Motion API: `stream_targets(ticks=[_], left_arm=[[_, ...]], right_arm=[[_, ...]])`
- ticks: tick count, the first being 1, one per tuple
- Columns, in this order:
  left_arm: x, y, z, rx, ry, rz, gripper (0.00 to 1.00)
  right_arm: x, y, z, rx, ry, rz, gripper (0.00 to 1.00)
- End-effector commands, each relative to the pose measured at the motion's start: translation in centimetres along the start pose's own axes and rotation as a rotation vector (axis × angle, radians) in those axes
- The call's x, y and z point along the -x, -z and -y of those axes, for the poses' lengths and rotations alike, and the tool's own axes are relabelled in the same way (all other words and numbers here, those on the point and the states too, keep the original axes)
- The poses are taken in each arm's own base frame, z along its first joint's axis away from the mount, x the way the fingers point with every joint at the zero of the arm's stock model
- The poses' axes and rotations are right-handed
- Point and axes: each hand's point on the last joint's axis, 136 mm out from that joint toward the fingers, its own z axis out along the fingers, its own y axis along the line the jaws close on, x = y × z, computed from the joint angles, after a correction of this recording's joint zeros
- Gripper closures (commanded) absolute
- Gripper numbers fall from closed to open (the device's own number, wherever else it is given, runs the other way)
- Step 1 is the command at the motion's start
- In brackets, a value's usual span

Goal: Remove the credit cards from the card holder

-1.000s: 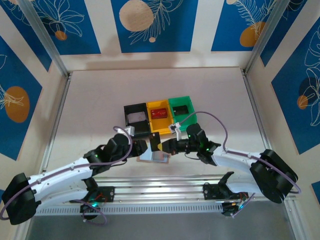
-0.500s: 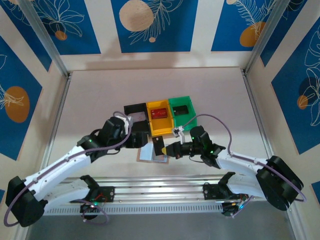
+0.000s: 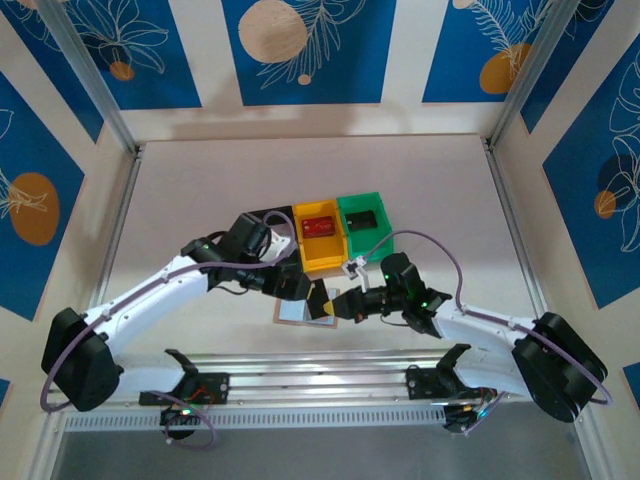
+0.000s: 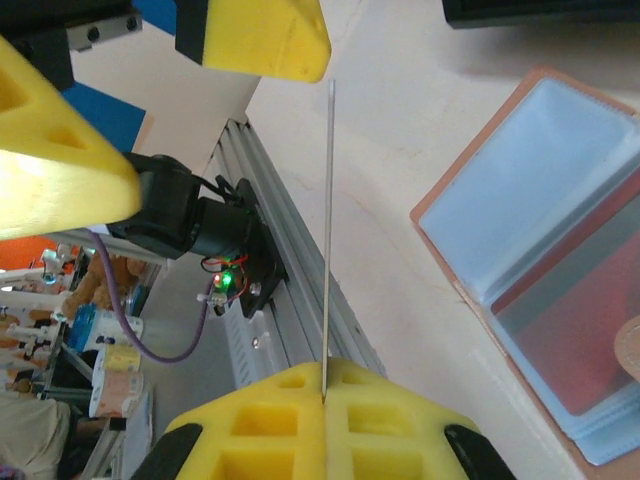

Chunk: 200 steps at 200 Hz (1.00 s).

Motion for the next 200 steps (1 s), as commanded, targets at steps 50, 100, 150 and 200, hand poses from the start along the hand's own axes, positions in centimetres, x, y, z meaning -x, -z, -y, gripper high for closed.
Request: stream_targets(ticks=[50, 100, 150, 200], left_arm=[[-0.7, -0.3, 1.7, -0.115, -0.055, -0.105, 0.0], [-0.9, -1.0, 1.8, -0.144, -0.036, -0.123, 0.19], [-1.0, -1.3, 1.9, -0.157, -0.03, -0.129, 0.29], [-1.0, -1.7, 1.8, -0.166, -0.023, -0.133, 0.47]], right_arm=[[-0.5, -0.6, -2.4, 0.109, 0.065, -0.073, 1.0], [-0.7, -1.3, -2.7, 0.125, 0.066, -0.095, 1.0], [-0.5, -1.3, -3.3, 0.142, 0.083, -0.099, 1.0], [-0.8, -1.4, -3.6, 0.155, 0.094, -0.114, 1.0]])
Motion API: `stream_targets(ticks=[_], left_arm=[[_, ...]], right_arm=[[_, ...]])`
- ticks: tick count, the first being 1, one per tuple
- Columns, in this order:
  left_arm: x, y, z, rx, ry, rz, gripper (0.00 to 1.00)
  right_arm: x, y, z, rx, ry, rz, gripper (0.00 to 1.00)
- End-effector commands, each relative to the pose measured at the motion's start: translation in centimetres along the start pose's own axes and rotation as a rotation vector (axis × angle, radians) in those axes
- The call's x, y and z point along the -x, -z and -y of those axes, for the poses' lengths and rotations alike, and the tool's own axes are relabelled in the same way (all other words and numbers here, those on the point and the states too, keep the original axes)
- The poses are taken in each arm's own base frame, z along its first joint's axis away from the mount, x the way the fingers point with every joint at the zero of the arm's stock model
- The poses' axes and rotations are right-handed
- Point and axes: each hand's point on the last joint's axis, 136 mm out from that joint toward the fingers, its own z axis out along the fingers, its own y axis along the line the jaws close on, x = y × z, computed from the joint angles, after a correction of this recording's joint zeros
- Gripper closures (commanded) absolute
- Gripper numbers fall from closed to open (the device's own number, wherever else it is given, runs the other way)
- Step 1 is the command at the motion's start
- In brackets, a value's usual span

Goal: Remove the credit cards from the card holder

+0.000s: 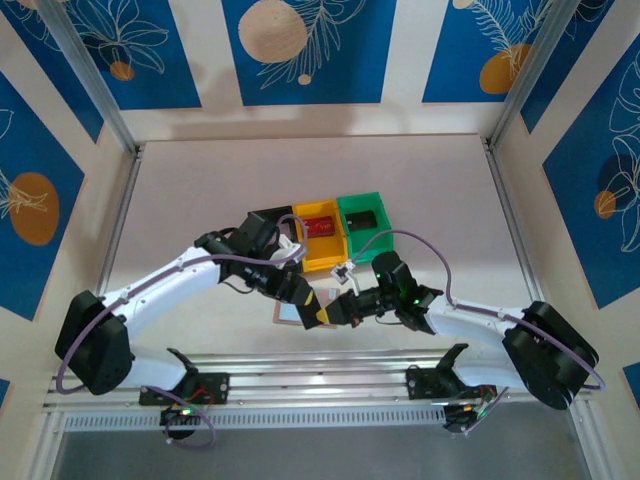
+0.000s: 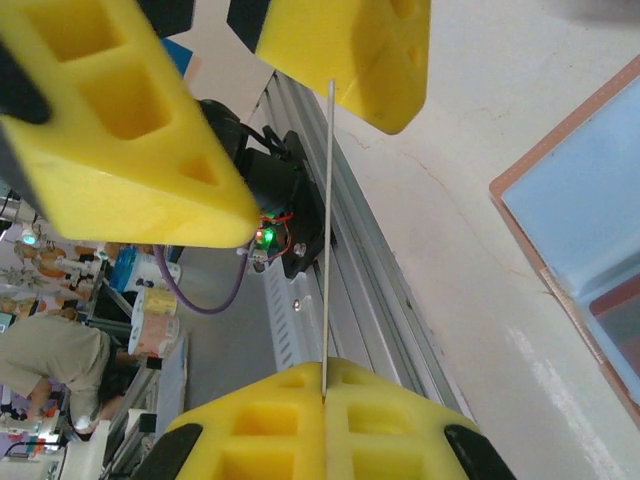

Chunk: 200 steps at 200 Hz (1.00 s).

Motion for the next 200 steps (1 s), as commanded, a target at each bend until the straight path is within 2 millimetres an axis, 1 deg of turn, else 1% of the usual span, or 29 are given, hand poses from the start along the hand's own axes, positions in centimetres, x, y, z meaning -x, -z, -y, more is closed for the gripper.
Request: stream_targets(ticks=[1, 20, 38, 52, 90, 121, 165, 185, 200], left_arm=[[0.4, 0.0, 0.4, -0.036, -0.006, 0.004, 0.47], [0.6, 0.0, 0.5, -0.042, -0.004, 0.008, 0.61], [0.6, 0.0, 0.5, -0.043, -0.005, 0.007, 0.64], [0.6, 0.0, 0.5, -0.044, -0.005, 0.006, 0.69], [0.4, -0.1, 0.7, -0.055, -0.002, 0.004, 0.87], [0.4, -0.2, 0.6, -0.063, 0.003, 0.007, 1.0], [0.3, -0.2, 0.6, -0.067, -0.001, 0.023, 1.0], [0.3, -0.4, -0.2, -0.026, 0.028, 0.024, 1.0], [0.1, -1.0, -0.7, -0.026, 0.06, -0.001, 1.0]], right_arm=[[0.5, -0.2, -1.4, 0.044, 0.055, -0.011, 1.0], [0.4, -0.3, -1.2, 0.036, 0.053, -0.014, 1.0], [0.4, -0.3, -1.2, 0.037, 0.053, -0.016, 1.0], [0.3, -0.3, -1.1, 0.032, 0.051, -0.014, 1.0], [0.4, -0.2, -0.8, 0.013, 0.05, -0.005, 1.0], [0.6, -0.3, -0.5, -0.008, 0.042, 0.005, 1.0], [1.0, -0.2, 0.3, -0.059, 0.021, 0.018, 1.0], [1.0, -0.2, 0.6, -0.07, 0.016, 0.024, 1.0], [1.1, -0.2, 0.6, -0.071, 0.015, 0.026, 1.0]])
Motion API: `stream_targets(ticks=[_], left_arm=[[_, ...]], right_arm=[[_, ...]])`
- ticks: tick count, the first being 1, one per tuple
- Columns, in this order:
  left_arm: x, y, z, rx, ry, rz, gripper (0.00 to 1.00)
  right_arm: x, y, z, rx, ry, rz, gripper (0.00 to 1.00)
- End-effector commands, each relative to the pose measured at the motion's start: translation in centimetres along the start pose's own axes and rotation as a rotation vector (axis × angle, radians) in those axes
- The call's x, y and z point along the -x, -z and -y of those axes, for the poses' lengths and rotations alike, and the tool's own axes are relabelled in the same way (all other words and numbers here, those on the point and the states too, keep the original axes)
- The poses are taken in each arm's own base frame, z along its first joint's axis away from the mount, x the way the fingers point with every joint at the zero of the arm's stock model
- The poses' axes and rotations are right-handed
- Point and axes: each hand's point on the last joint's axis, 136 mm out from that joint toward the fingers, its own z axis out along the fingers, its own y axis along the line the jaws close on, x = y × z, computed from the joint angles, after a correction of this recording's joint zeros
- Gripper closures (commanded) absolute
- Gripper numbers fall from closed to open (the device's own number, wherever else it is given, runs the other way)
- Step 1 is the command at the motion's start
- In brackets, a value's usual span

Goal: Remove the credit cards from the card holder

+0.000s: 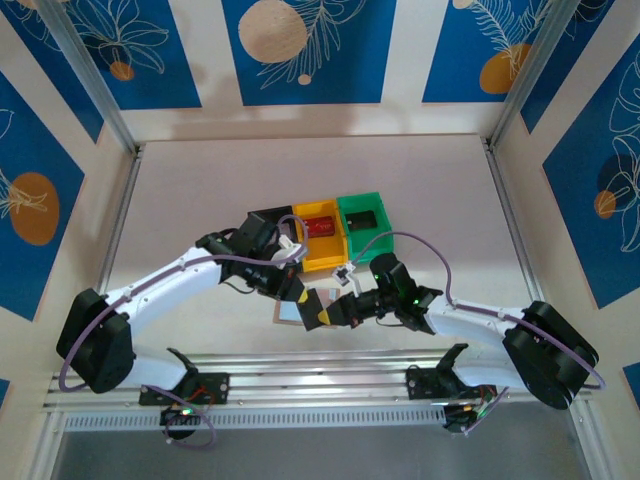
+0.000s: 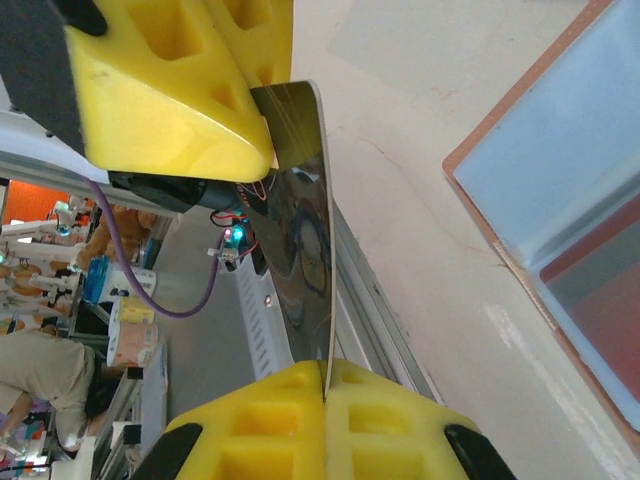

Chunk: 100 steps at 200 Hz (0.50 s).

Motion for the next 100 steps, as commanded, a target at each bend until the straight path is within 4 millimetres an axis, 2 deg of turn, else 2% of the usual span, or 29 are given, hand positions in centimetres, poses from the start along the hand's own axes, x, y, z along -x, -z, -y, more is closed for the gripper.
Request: stream_targets(ticks=[1, 42, 87, 100], left_arm=[[-0.1, -0.6, -0.9, 0.014, 0.059, -0.009, 1.0], [-0.2, -2.0, -1.4, -0.014, 0.105, -0.035, 1.0], [0.4, -1.2, -2.6, 0.072, 0.084, 0.036, 1.0], [0.7, -1.1, -2.2, 0.052, 0.061, 0.063, 1.0]], right_arm=[[1.6, -0.1, -1.0, 0.007, 0.061, 0.033, 1.0], [1.7, -0.1, -1.1, 0.008, 0.063, 0.034, 1.0], [1.4, 0.0, -0.8, 0.001, 0.062, 0.033, 1.0], [1.5, 0.1, -0.8, -0.001, 0.063, 0.036, 1.0]])
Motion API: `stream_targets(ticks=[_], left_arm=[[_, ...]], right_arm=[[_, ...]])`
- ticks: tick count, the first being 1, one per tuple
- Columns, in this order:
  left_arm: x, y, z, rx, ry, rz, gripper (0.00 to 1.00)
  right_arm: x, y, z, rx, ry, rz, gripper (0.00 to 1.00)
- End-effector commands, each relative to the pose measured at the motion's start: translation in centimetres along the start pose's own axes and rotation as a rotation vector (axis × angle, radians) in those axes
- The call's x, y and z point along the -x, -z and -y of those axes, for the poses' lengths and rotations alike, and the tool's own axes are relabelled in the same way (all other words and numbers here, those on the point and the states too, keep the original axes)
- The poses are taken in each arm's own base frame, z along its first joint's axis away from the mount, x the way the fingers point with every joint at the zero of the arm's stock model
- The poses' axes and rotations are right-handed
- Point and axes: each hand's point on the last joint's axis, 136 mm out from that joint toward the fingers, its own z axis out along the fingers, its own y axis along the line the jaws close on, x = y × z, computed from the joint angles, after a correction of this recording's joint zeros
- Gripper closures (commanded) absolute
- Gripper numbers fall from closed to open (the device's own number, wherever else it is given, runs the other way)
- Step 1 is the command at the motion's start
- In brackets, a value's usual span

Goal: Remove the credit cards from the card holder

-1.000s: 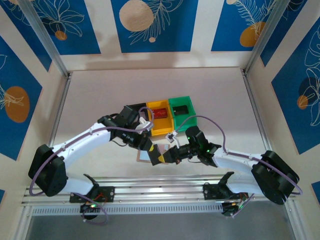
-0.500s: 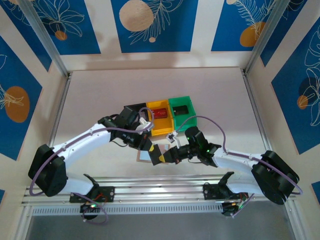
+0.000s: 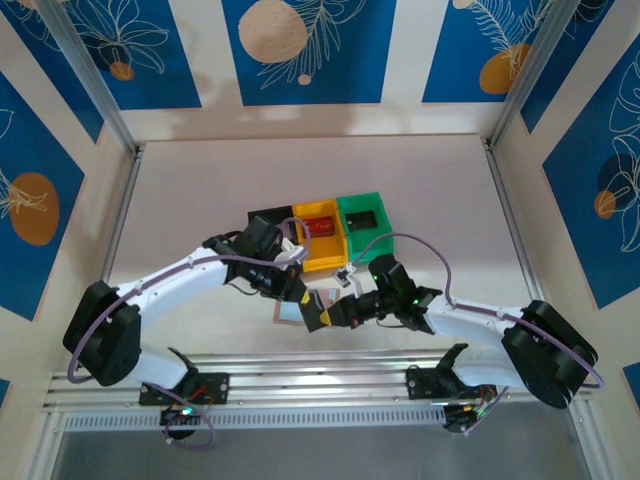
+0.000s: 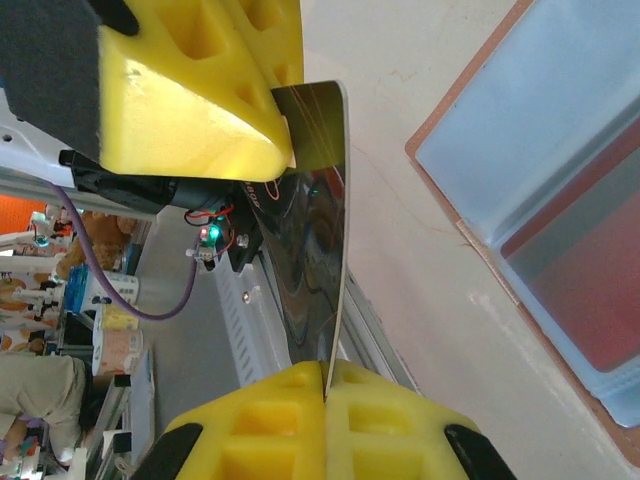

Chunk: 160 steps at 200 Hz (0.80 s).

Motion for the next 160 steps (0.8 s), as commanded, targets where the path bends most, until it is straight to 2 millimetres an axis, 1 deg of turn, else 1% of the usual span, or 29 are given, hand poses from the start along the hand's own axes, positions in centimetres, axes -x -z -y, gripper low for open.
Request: stream_targets(ticks=[1, 16, 33, 39, 59, 69, 85, 98, 125, 160], left_arm=[[0.6, 0.3, -0.7, 0.037, 0.006, 0.063, 1.0], [0.8, 0.4, 0.2, -0.015, -0.027, 0.096, 1.0], [1.1, 0.9, 0.3, -0.015, -0.022, 0.141, 1.0], [1.2, 1.0, 0.4, -0.017, -0.027, 0.152, 1.0], [1.5, 1.4, 0.5, -0.014, -0.044, 0.19, 1.0], [1.7, 1.6, 0.9, -0.034, -0.061, 0.208, 1.0], [1.9, 1.9, 0.9, -0.029, -0.047, 0.223, 1.0], [2.1, 2.1, 1.1, -0.045, -0.046, 0.231, 1.0], [2.5, 2.6, 1.3, -0.052, -0.034, 0.25, 1.0], [3.3, 3.9, 1.8, -0.035, -0.054, 0.318, 1.0]], right_arm=[[1.9, 0.2, -2.0, 0.047, 0.1, 0.049, 1.0], [1.9, 0.2, -1.9, 0.042, 0.099, 0.05, 1.0], [2.1, 0.3, -1.8, 0.038, 0.102, 0.051, 0.99], [2.0, 0.3, -1.9, 0.04, 0.104, 0.049, 0.96], [2.2, 0.5, -1.6, 0.025, 0.102, 0.056, 0.8], [2.2, 0.6, -1.5, 0.021, 0.101, 0.059, 0.72], [2.4, 1.1, -1.3, 0.003, 0.102, 0.074, 0.65], [2.7, 1.6, -1.2, -0.012, 0.105, 0.095, 0.61], [3.1, 3.0, -1.0, -0.039, 0.112, 0.15, 0.57], [3.8, 5.1, -0.7, -0.059, 0.106, 0.244, 0.55]])
